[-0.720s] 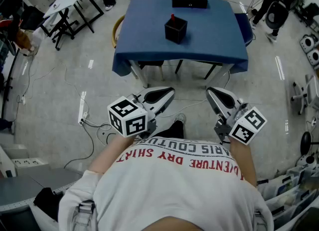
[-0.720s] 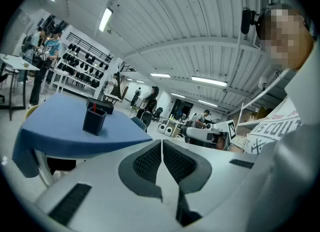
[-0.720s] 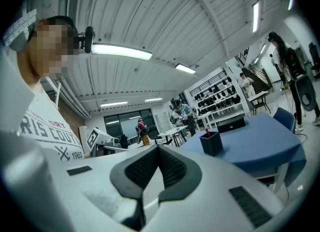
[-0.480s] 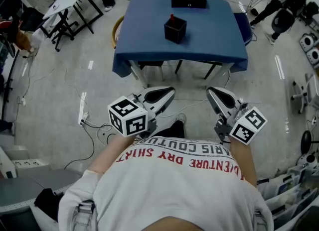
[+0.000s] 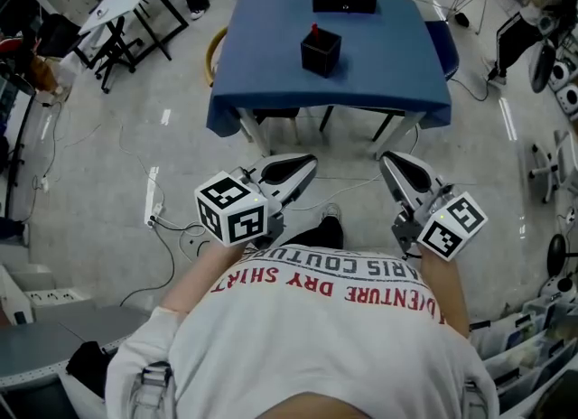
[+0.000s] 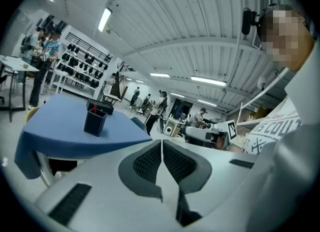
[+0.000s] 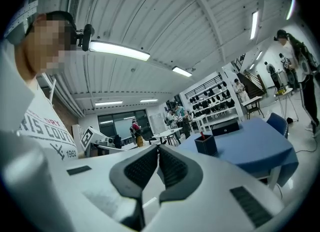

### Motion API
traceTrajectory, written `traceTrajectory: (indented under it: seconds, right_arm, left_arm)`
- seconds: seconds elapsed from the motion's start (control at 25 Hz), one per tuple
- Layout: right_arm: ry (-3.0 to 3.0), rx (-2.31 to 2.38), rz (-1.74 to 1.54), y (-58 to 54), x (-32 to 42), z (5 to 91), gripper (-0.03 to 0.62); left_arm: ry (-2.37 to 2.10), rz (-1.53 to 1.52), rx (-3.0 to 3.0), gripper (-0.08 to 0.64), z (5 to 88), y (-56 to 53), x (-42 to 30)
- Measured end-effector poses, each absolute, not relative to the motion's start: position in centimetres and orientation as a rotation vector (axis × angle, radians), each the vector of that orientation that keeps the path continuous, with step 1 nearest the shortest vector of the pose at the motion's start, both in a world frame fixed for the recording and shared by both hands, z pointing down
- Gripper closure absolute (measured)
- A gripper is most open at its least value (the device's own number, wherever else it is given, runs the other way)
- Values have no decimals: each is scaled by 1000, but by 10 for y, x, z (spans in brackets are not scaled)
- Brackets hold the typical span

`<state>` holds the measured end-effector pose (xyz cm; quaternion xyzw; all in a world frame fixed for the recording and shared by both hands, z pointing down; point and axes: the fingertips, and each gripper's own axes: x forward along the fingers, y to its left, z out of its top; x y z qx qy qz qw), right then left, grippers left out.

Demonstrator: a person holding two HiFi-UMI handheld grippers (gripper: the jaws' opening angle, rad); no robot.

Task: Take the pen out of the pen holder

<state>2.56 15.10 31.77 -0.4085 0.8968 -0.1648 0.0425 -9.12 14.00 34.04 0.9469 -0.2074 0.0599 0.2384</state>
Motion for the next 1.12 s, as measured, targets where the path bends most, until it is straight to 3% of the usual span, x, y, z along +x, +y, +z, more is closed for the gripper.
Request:
traceTrajectory:
  seconds: [1.12]
  right_arm:
    - [2767, -1242, -538, 6, 86, 316, 566]
  left_arm:
    - [-574, 154, 2612, 523, 333, -14, -26]
